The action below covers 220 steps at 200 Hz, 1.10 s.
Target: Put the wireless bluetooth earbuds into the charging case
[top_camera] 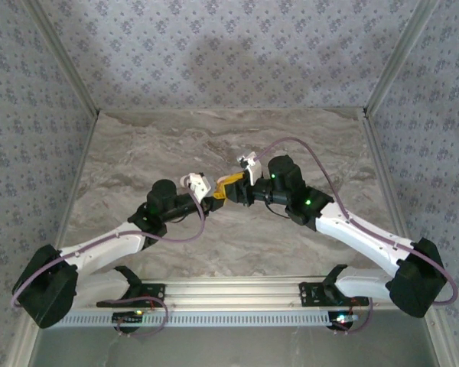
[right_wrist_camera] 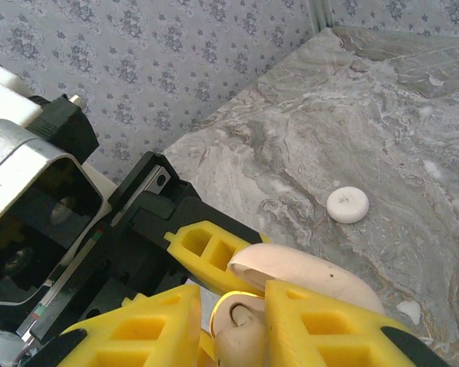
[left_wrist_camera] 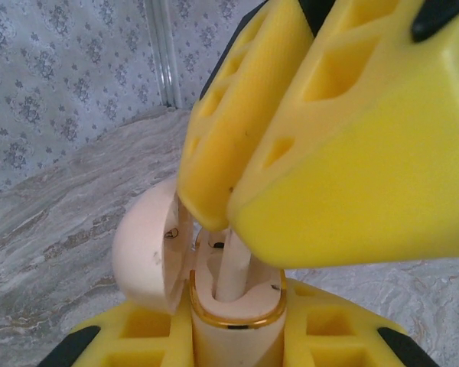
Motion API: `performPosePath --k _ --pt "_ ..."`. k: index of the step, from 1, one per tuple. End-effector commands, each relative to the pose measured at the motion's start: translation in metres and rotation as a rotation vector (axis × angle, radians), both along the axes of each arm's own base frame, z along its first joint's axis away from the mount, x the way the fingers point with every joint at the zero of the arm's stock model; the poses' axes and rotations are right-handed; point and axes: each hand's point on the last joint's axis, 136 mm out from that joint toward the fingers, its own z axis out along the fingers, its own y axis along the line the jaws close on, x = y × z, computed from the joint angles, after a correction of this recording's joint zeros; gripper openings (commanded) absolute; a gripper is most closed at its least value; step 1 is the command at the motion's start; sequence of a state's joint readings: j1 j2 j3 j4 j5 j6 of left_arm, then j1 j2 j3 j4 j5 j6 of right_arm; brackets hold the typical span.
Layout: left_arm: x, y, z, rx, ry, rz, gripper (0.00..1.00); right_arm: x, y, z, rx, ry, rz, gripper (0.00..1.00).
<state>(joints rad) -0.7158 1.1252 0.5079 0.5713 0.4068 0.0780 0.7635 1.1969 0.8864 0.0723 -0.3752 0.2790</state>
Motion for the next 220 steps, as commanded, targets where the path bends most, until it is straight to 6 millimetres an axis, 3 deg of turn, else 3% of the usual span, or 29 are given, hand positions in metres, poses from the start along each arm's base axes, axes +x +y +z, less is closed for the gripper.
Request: performPosePath --k 1,220 --pt "-0.009 -0.003 0.065 -0.132 -0.166 -0.040 0.13 0.003 -0.006 -0.020 -0.072 0.056 -0.033 0.33" --pt "-0.005 -0.002 0.051 -0.095 -0.152 -0.013 0.12 -0.003 -0.010 0.041 0.050 -0.038 -0.030 0.45"
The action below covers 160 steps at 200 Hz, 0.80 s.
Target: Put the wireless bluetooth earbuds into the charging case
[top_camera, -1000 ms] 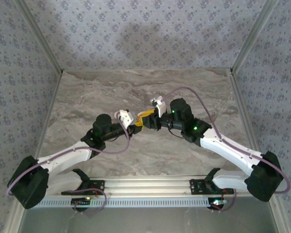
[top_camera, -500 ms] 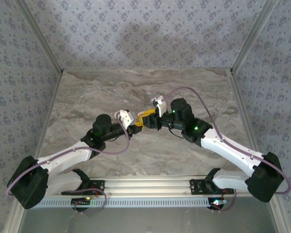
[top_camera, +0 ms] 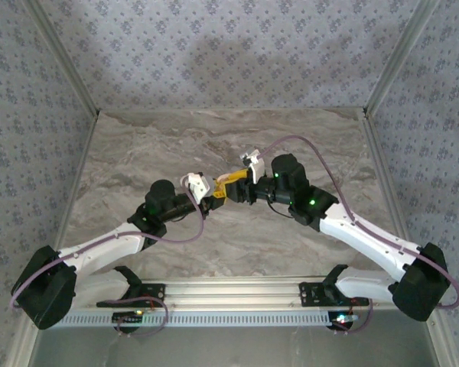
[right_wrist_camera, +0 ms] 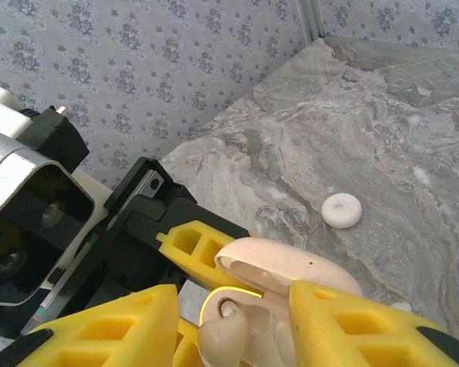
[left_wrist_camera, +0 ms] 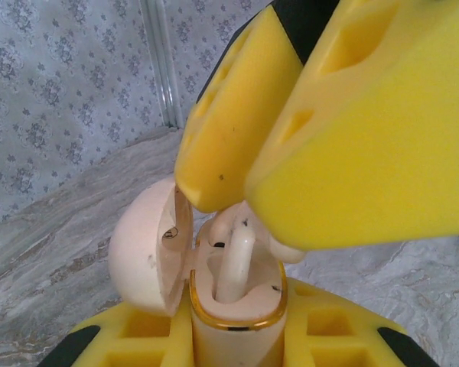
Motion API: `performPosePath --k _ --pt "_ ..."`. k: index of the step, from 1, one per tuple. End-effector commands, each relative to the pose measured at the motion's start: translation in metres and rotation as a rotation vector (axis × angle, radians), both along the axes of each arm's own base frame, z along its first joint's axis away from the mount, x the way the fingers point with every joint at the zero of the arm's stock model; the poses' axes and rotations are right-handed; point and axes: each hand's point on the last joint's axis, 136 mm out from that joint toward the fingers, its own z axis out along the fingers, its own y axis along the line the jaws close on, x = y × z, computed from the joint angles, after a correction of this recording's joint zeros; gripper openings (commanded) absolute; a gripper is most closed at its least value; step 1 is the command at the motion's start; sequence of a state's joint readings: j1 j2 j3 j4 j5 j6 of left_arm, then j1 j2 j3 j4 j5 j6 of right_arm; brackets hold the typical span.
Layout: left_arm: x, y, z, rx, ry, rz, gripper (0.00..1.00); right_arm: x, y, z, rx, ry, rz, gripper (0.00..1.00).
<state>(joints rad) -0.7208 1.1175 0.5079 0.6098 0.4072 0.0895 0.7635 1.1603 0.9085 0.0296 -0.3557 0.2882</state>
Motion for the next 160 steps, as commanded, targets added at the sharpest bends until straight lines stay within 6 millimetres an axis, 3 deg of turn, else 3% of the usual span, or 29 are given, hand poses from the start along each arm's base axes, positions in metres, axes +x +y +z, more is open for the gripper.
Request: performPosePath --k 1,87,120,160 --pt "-0.003 -0.001 0.040 -0.069 -0.108 -0.007 0.12 -0.001 -0.003 0.027 0.040 -0.032 -0.009 0.45" --pt "-0.001 0.001 0.036 -0.047 -0.113 0.008 0.12 -0.009 -0.014 0.057 0.089 -0.047 -0.027 0.46" --pt "-0.001 0.003 0.034 -0.036 -0.119 0.018 0.12 -0.016 -0.024 0.054 0.092 0.011 -0.050 0.44" --pt "-0.002 0.004 0.033 -0.036 -0.117 0.021 0.12 -0.026 -0.028 0.036 0.102 0.124 -0.054 0.36"
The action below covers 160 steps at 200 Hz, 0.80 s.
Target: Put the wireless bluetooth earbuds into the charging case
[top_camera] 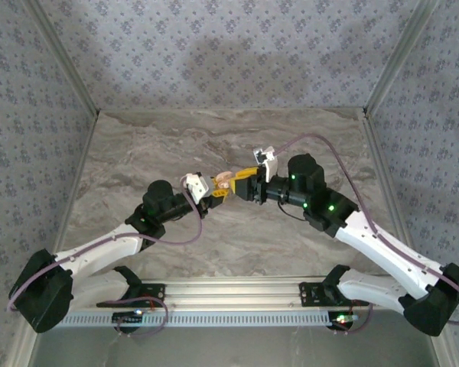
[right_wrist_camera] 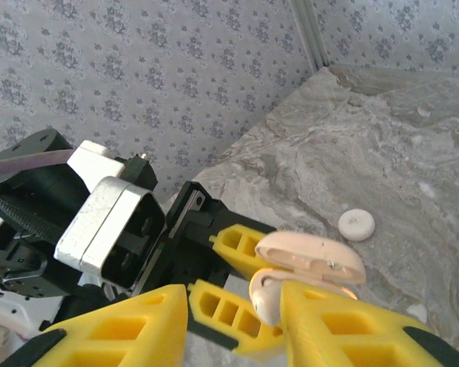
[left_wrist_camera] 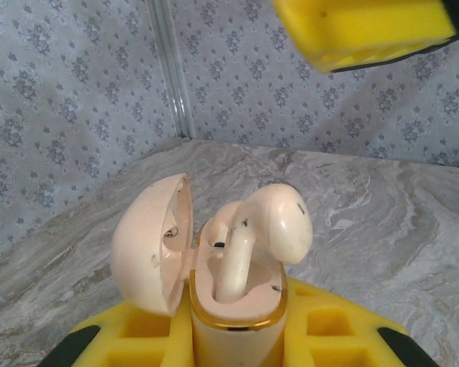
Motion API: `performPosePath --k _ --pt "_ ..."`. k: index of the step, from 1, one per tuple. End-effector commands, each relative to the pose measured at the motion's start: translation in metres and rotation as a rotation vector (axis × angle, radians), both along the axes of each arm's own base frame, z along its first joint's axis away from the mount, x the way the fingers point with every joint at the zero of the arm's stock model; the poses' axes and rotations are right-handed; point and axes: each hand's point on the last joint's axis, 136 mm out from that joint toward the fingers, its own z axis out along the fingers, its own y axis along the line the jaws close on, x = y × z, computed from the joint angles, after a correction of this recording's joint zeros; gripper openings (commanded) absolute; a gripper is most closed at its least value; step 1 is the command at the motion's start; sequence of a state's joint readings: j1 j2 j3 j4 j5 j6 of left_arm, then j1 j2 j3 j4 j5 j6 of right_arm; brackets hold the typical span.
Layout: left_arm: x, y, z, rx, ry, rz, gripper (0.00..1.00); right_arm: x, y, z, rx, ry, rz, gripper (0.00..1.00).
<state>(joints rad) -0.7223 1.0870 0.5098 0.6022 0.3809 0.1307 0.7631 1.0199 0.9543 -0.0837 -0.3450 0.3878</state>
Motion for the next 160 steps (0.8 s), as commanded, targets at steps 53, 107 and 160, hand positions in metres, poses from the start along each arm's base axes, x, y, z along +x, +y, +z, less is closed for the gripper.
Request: performPosePath --k 53,107,160 --pt "-0.003 0.000 0.024 -0.044 -0.059 -0.004 0.12 -0.006 0.002 -0.023 0.045 0.161 0.008 0.29" --pt "-0.002 -0.001 0.023 -0.042 -0.053 -0.003 0.12 -0.003 0.012 -0.025 0.057 0.169 0.037 0.23" --pt "-0.002 -0.001 0.024 -0.044 -0.053 -0.003 0.12 0.001 0.015 -0.026 0.058 0.167 0.044 0.20"
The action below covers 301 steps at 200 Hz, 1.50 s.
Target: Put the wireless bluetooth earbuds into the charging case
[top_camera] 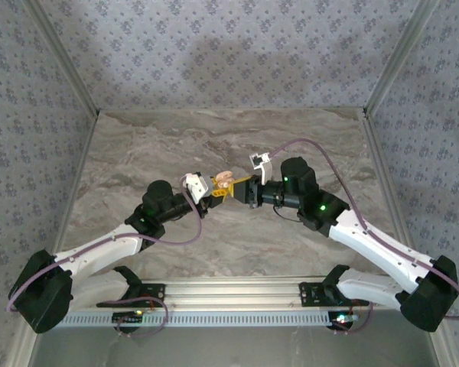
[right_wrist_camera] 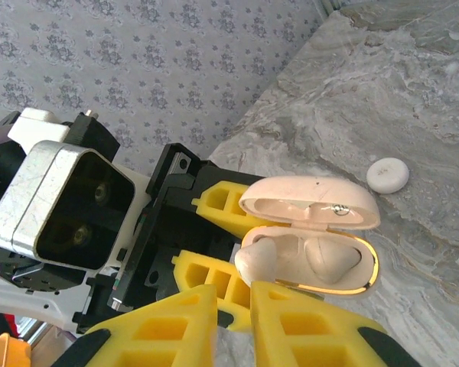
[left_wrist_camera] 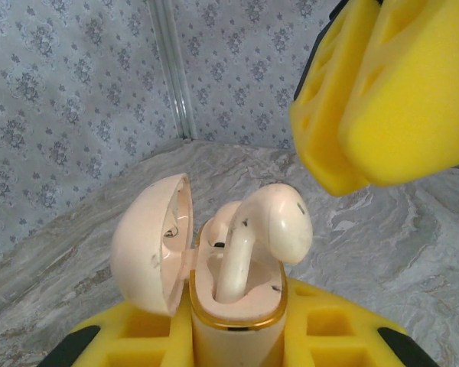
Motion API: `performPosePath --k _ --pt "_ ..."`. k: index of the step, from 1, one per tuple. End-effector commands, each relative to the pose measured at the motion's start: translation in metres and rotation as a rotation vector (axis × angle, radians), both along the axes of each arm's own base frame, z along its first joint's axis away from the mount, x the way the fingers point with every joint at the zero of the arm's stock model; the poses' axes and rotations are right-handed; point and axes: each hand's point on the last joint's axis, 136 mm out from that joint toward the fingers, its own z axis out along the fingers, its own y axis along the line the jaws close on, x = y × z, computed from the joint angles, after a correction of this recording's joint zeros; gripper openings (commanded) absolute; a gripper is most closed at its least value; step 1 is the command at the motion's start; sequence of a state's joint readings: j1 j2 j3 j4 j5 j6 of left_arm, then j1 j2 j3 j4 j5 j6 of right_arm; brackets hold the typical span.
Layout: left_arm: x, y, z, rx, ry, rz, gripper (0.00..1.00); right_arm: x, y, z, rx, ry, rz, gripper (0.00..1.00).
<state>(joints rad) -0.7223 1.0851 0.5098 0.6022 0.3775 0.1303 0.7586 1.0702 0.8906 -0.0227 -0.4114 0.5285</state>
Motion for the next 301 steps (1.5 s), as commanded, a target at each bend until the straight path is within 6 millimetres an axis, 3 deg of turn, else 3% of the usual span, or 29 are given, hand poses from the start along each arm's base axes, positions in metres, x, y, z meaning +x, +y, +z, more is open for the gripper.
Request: performPosePath --k 1,204,301 --pt "-0.002 -0.002 0.024 -0.043 -0.052 -0.006 0.12 0.001 0.004 0.007 0.029 -0.009 0.015 0.20" --pt "-0.007 0.003 0.030 -0.048 -0.066 -0.005 0.12 0.015 0.012 -0.006 -0.004 0.006 0.000 0.17" --pt "-0.008 0.002 0.028 -0.043 -0.061 -0.010 0.12 0.019 0.018 -0.002 0.005 0.002 0.014 0.17"
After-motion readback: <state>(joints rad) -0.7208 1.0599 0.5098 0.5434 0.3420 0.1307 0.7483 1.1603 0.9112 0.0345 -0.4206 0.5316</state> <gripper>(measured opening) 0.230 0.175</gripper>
